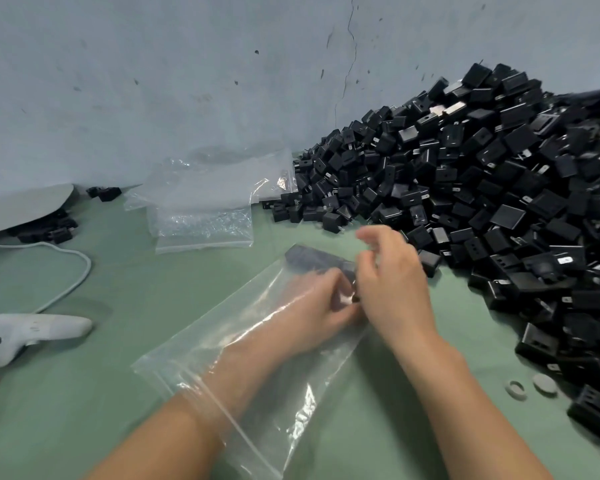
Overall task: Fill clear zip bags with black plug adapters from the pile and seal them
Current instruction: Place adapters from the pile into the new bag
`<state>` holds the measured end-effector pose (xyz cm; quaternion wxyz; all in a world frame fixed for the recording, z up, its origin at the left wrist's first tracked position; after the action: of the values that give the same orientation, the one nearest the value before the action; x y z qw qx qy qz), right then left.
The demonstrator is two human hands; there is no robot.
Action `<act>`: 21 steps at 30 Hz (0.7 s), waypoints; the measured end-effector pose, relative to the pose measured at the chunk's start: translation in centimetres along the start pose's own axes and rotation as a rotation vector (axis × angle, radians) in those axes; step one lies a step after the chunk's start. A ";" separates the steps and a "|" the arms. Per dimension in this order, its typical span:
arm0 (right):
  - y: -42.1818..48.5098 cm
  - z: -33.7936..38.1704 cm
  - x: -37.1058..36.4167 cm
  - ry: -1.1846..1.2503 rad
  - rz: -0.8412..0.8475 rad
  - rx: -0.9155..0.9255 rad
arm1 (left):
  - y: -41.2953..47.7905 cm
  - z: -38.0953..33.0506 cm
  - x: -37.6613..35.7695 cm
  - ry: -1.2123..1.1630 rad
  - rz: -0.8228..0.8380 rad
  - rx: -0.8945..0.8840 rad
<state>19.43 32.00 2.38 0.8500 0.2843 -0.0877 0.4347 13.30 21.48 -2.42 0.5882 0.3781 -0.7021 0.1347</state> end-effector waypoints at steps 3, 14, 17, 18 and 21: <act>-0.3 -5.0 0.7 -0.035 0.004 -0.229 | 0.9 -0.6 -0.5 0.079 0.037 -0.043; -0.4 -5.3 0.0 -0.188 0.077 -0.156 | 0.5 -0.1 -0.3 0.173 -0.055 0.035; -0.5 -5.3 0.3 -0.172 0.066 -0.164 | -0.7 -0.7 -0.2 0.077 -0.072 -0.124; -0.5 -5.4 0.4 -0.173 0.067 -0.176 | -0.9 -0.8 -0.3 0.073 -0.063 -0.153; -0.5 -5.4 0.3 -0.197 0.074 -0.185 | -1.1 -0.8 -0.4 0.085 -0.065 -0.152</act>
<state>19.43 35.02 -2.17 0.8431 0.2426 -0.2210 0.4259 14.63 21.35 -2.89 0.6484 0.3491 -0.6721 0.0775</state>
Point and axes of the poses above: each hand's wrist, its own y-axis towards the middle knuckle, its own x-axis out of the back of the hand, z = x × y, the point moved 9 cm from there along y, towards the middle knuckle, and after that the axes turned 7 degrees about y, right-handed, at the moved point
